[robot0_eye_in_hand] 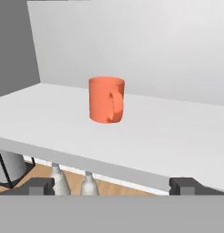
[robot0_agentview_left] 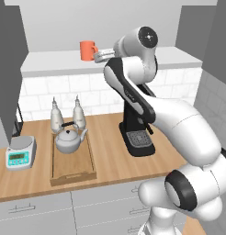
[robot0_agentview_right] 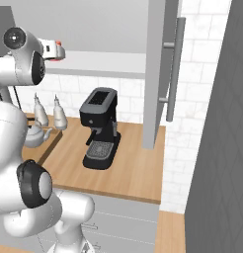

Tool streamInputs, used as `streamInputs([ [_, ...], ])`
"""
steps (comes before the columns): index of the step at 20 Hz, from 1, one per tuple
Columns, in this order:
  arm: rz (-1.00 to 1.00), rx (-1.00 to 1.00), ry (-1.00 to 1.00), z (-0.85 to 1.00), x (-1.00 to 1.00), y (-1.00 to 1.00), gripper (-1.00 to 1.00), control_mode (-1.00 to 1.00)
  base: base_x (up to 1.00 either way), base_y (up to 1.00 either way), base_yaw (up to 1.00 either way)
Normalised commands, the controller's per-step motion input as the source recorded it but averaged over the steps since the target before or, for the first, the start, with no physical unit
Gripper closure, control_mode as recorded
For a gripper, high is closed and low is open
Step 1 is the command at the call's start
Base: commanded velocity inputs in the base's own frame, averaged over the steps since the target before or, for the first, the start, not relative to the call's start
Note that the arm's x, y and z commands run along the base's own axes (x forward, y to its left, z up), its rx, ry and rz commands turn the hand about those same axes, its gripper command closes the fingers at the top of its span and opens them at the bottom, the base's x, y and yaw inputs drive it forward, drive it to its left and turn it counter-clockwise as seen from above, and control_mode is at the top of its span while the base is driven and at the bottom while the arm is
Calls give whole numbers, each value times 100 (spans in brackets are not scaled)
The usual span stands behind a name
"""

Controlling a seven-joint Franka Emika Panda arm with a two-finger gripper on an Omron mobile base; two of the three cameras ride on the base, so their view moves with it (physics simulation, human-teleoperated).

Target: Pick the kettle from the counter and place it on the tray. Then pick the mug from the cabinet and place it on the tray. Then close the cabinet doors.

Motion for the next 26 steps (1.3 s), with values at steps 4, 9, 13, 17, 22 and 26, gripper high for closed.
streamInputs([
  [4, 0, 0, 0, 0, 35, 3, -100, -100, 0, 0, 0],
  [9, 0, 1, 0, -6, 32, 1, -100, -100, 0, 0, 0],
  [13, 1, 0, 0, -18, 33, 17, -100, -100, 0, 0, 0],
  [17, 1, 1, 0, -4, 30, 6, -100, -100, 0, 0, 0],
  [22, 0, 2, 0, -1, 38, 1, -100, -100, 0, 0, 0],
  [26, 1, 1, 0, -5, 32, 2, -100, -100, 0, 0, 0],
])
